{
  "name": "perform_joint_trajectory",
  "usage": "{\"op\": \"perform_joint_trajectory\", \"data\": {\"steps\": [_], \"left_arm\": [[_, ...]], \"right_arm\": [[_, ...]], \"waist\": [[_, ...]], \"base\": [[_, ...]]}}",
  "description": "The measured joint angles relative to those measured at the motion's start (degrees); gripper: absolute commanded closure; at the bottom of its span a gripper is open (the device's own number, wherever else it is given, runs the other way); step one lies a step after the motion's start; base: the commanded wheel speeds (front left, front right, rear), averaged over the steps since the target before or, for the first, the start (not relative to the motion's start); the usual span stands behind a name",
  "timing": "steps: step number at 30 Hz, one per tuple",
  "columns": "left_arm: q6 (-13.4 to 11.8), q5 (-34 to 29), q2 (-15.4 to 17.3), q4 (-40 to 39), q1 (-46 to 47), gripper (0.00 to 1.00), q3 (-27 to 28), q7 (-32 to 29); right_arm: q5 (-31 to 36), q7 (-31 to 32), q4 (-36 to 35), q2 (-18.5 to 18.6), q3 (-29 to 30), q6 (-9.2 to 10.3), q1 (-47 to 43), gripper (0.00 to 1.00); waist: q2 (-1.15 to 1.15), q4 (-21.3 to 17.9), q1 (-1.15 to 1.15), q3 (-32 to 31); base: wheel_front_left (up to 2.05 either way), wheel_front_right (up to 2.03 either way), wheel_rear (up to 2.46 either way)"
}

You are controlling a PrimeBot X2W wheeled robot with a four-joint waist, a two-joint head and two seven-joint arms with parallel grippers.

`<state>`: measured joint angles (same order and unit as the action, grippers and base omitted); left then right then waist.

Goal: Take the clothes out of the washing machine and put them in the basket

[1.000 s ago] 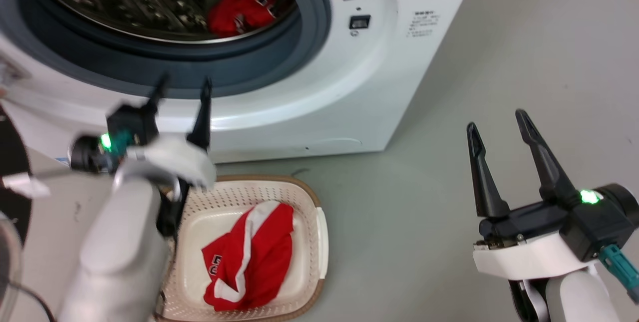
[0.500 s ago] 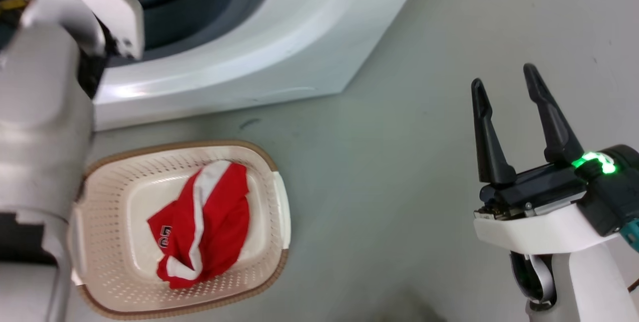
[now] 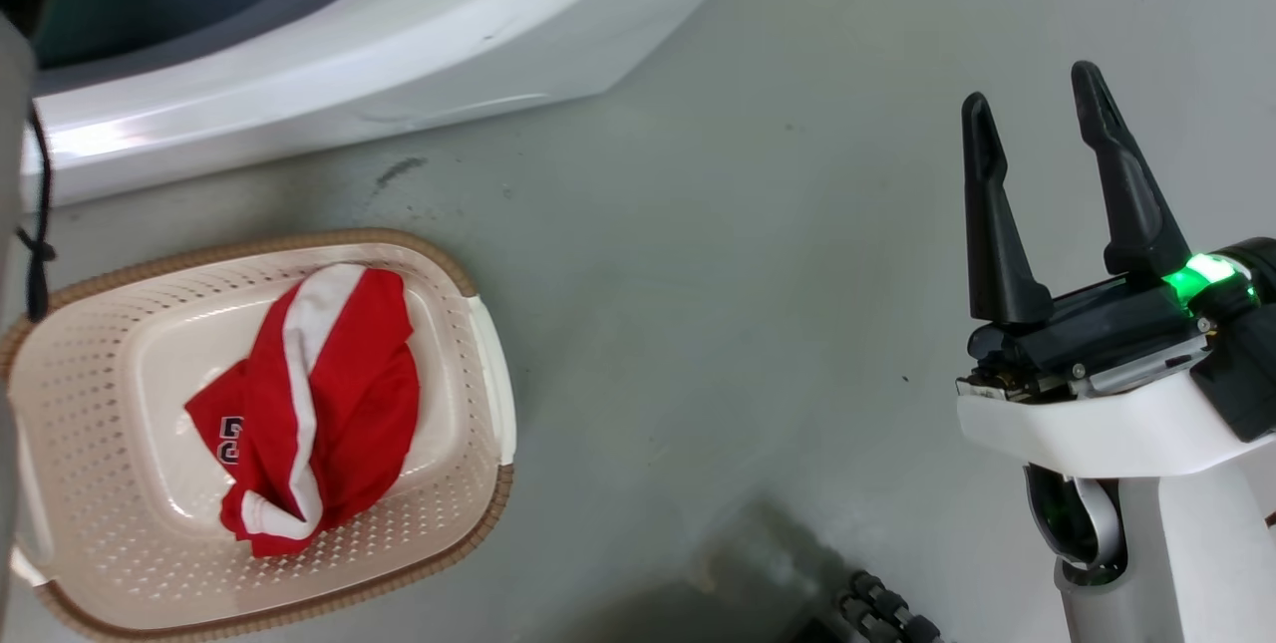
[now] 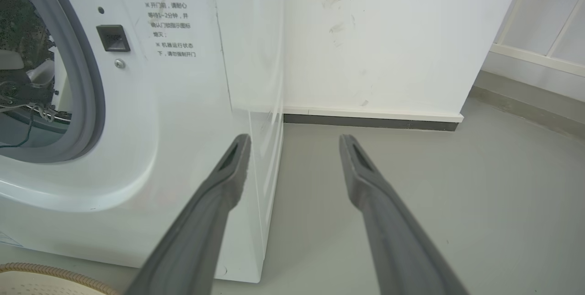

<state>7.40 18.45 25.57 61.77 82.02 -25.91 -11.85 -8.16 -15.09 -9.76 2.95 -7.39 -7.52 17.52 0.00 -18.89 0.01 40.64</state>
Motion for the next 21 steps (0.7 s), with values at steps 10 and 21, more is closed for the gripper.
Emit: {"op": "perform_joint_trajectory", "data": {"steps": [10,21], "left_arm": [[-0.01,2.52,2.32,2.66,4.74,0.00,-2.58,-3.03],[0.00,3.87,1.37,4.09,5.21,1.00,-4.04,0.62]], "right_arm": [[-1.46,0.00,-0.38,-0.01,0.08,0.00,0.53,0.00],[-1.57,0.00,-0.26,-0.01,0.36,0.00,0.77,0.00]], "waist": [[0.00,-2.36,0.00,3.14],[0.00,-1.96,0.00,2.66]], "base": [[0.00,0.00,0.00],[0.00,0.00,0.00]]}}
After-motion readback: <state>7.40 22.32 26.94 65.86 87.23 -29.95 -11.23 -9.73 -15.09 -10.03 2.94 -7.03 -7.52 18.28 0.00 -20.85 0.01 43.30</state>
